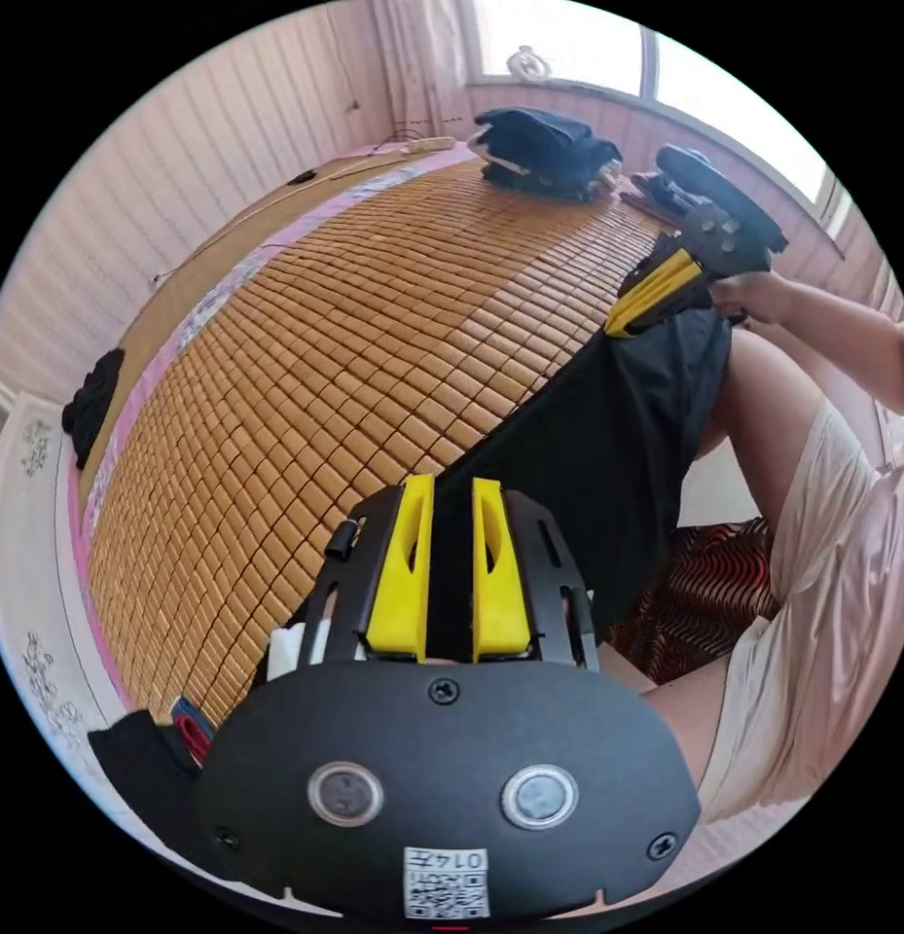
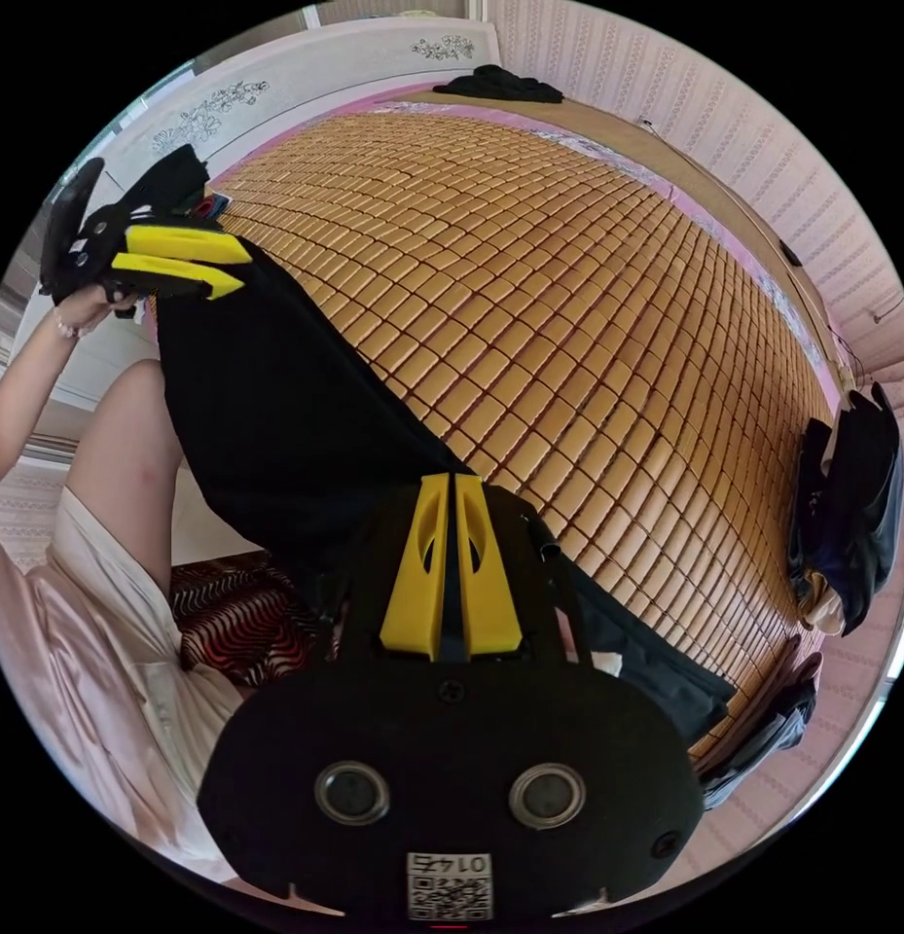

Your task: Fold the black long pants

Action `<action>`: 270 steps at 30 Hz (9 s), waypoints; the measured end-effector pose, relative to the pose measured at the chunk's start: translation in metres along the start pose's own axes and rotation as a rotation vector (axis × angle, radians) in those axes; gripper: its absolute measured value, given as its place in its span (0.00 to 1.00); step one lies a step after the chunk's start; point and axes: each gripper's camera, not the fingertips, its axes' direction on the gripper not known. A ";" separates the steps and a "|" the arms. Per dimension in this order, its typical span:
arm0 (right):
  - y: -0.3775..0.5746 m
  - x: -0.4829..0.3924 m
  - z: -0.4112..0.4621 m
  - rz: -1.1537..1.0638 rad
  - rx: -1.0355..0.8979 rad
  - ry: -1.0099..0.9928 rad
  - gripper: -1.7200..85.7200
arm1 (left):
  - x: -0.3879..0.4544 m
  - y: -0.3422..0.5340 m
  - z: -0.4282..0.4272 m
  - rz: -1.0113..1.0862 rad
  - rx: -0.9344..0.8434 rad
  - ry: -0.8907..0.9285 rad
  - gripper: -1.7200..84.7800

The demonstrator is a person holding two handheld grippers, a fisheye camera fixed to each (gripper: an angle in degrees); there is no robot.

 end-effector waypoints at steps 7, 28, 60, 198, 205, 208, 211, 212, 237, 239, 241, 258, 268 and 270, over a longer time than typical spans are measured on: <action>0.008 0.018 0.000 -0.008 -0.014 0.004 0.01 | 0.014 -0.030 0.045 0.068 -0.134 -0.001 0.02; 0.365 0.220 -0.053 1.287 0.434 -0.133 0.17 | 0.055 0.010 0.010 -0.174 0.038 0.297 0.06; 0.341 0.377 -0.045 1.133 0.353 0.121 0.09 | 0.038 -0.031 0.045 -0.194 -0.066 0.139 0.10; 0.211 0.250 -0.011 0.809 0.114 0.135 0.16 | 0.036 0.118 0.043 -0.444 0.127 0.257 0.08; 0.332 0.317 0.001 1.210 0.150 -0.055 0.19 | 0.003 0.137 0.034 -0.582 0.084 0.222 0.08; 0.348 0.329 0.008 1.231 0.238 -0.201 0.12 | -0.007 0.146 0.032 -0.621 0.049 0.197 0.08; 0.358 0.326 0.006 1.221 0.250 -0.206 0.08 | -0.015 0.158 0.031 -0.651 0.006 0.137 0.08; 0.361 0.324 0.003 1.209 0.257 -0.203 0.07 | -0.019 0.164 0.030 -0.666 -0.006 0.120 0.08; 0.145 0.175 -0.198 0.138 0.868 -0.426 0.05 | -0.020 0.124 0.029 -0.611 0.284 0.549 0.01; 0.092 0.114 -0.167 -0.030 0.755 -0.469 0.06 | -0.037 0.161 0.003 -0.698 0.356 0.520 0.01; 0.041 0.053 -0.114 -0.143 0.619 -0.542 0.06 | -0.055 0.206 -0.018 -0.807 0.391 0.439 0.01; -0.060 -0.121 0.103 -0.223 0.117 -0.358 0.10 | -0.121 0.250 -0.008 -0.852 0.211 0.197 0.12; -0.129 -0.132 0.116 -0.269 0.223 -0.262 0.12 | -0.126 0.223 0.029 -0.836 0.105 0.174 0.14; -0.184 -0.129 0.119 -0.306 0.256 -0.218 0.18 | -0.123 0.228 0.029 -0.845 0.119 0.197 0.14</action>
